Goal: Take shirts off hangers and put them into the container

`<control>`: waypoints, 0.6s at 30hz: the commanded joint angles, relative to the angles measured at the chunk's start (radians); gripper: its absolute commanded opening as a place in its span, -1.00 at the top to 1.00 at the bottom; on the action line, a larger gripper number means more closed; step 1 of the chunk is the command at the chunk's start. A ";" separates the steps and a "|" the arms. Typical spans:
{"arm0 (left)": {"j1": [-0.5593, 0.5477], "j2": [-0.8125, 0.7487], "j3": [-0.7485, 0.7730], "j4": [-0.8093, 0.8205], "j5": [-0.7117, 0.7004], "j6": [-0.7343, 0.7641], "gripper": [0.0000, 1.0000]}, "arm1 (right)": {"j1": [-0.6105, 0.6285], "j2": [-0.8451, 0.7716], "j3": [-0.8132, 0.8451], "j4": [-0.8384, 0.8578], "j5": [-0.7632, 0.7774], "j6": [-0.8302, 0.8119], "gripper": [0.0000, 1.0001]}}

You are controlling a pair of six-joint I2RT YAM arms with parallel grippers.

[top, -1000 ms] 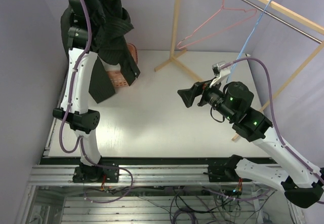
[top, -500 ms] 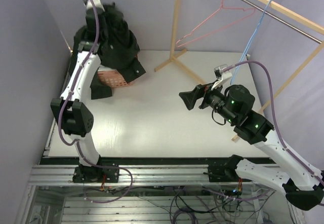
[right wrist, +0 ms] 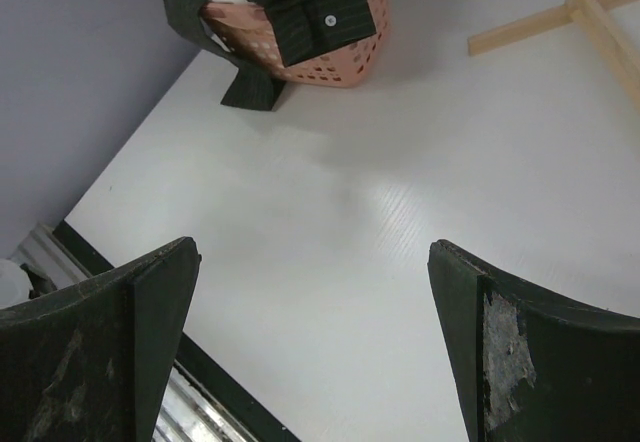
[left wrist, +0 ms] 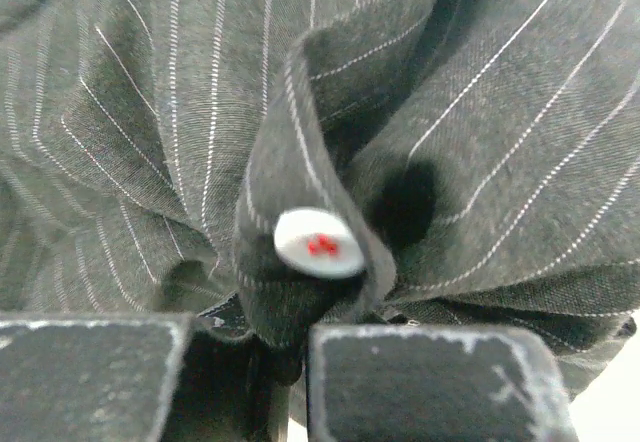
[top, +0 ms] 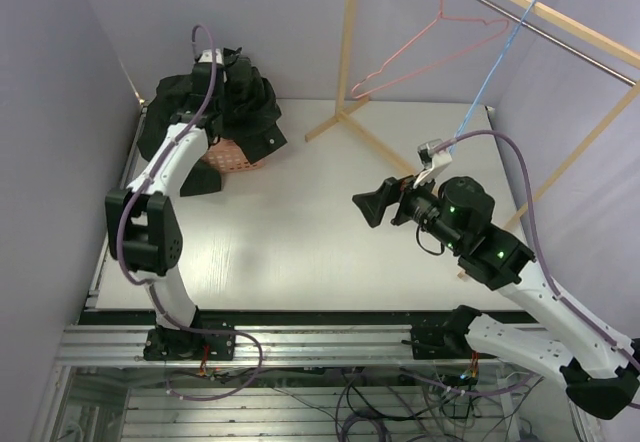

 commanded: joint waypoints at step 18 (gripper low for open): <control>0.151 0.196 0.092 -0.416 0.454 -0.211 0.47 | 0.000 -0.058 -0.024 0.027 -0.006 0.022 -1.00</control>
